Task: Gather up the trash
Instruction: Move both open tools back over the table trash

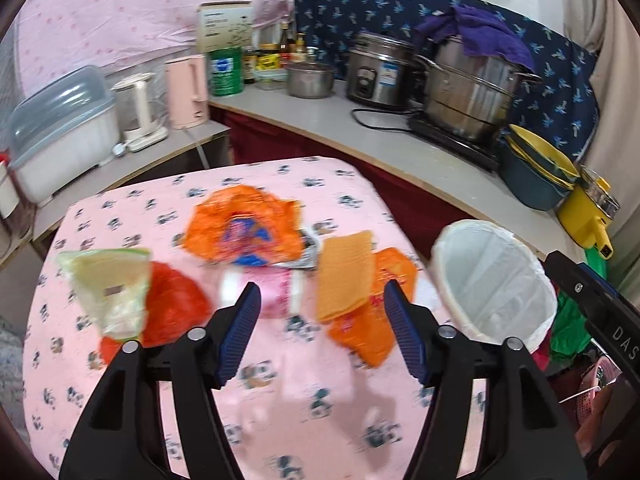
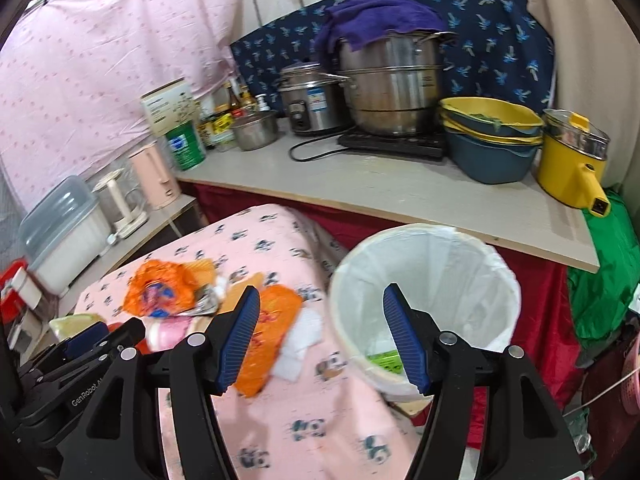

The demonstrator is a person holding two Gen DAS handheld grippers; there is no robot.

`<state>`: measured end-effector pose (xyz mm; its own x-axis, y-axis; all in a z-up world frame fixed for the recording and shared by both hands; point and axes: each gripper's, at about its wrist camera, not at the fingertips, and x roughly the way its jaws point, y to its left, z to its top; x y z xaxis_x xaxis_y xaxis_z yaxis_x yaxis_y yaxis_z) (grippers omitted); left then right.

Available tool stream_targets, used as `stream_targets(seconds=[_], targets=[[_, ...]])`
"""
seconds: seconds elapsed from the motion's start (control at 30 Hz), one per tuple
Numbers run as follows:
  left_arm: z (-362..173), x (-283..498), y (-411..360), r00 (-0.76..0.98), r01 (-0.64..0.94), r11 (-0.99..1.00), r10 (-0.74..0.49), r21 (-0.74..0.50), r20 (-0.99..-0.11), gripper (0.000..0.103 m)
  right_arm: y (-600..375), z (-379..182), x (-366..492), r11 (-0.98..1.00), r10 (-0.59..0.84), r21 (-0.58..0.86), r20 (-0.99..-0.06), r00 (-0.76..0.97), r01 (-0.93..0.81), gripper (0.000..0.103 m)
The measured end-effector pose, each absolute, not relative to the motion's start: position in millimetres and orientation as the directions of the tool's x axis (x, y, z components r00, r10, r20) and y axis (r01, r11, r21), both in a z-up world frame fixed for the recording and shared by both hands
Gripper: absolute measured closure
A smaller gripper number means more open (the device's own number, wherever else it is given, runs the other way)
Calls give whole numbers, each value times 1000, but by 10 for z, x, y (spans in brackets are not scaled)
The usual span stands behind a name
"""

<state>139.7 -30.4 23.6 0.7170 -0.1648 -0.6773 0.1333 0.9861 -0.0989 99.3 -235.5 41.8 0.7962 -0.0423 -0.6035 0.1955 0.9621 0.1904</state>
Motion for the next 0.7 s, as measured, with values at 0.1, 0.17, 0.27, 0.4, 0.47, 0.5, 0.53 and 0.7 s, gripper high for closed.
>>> stream_targets(seconds=[0.1, 0.17, 0.27, 0.4, 0.47, 0.5, 0.53, 0.7], targets=[[238, 1323, -41, 727, 80, 993, -116, -83, -676, 34, -2102, 428, 997, 970, -12, 186, -607, 795, 157, 41], [236, 1279, 135, 731, 44, 996, -82, -74, -677, 33, -1965, 421, 1006, 974, 5, 183, -612, 791, 136, 41], [231, 1229, 387, 735, -6, 998, -43, -70, -677, 32, -1779, 382, 1021, 977, 28, 181, -624, 781, 110, 41], [198, 1198, 685, 733, -65, 996, 4, -65, -680, 26, -1592, 291, 1048, 981, 48, 174, -646, 762, 86, 41], [173, 1190, 829, 733, -97, 993, 26, -67, -679, 22, -1527, 240, 1051, 982, 55, 171, -656, 752, 78, 41], [160, 1186, 875, 732, -106, 992, 32, -68, -681, 22, -1502, 214, 1060, 983, 57, 169, -661, 748, 74, 41], [141, 1196, 930, 728, -117, 991, 39, -68, -685, 21, -1469, 191, 1070, 984, 60, 166, -665, 744, 69, 41], [54, 1267, 1145, 711, -160, 984, 61, -77, -701, 20, -1378, 98, 1140, 986, 67, 159, -682, 728, 58, 41]])
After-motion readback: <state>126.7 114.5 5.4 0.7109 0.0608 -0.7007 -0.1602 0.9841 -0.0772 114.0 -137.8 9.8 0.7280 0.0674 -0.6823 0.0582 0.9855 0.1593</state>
